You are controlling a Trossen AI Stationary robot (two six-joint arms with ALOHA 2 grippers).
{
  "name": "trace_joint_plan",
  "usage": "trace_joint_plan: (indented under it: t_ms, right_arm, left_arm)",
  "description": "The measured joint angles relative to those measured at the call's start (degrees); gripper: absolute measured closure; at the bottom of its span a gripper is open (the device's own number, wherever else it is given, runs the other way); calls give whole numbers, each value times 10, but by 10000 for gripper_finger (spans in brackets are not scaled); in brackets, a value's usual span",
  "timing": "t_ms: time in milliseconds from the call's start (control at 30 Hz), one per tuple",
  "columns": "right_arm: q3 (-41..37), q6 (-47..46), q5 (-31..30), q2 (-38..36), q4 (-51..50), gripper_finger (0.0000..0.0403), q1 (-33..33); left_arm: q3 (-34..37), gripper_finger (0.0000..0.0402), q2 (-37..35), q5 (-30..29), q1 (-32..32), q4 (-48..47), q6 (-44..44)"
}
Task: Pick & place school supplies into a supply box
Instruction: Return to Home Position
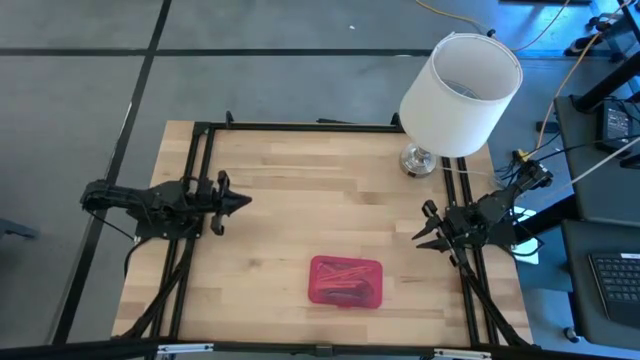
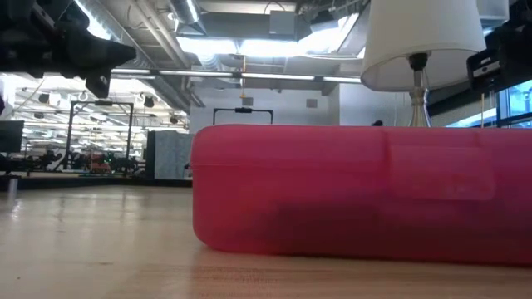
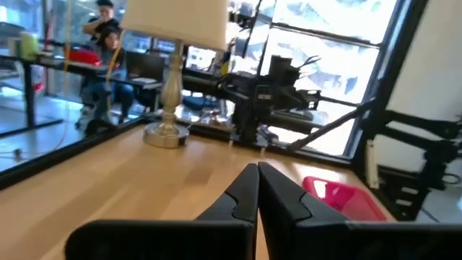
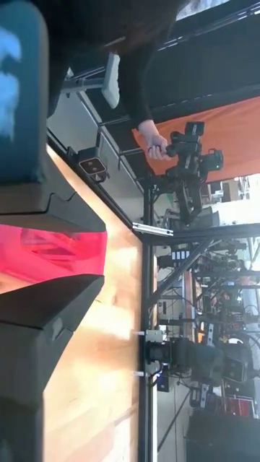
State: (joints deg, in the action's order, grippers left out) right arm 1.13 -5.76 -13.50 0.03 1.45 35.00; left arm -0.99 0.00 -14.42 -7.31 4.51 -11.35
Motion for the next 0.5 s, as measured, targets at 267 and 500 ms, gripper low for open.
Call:
trace_joint_plan:
  t_ms: [267,500]
  right_arm:
    - [0,2,0,2,-1,295,0]
    - [0,41,0,2,-1,295,0]
  left_arm:
    - [1,398,1,-7,0,3,-10]
    - [1,398,2,-7,0,4,-9]
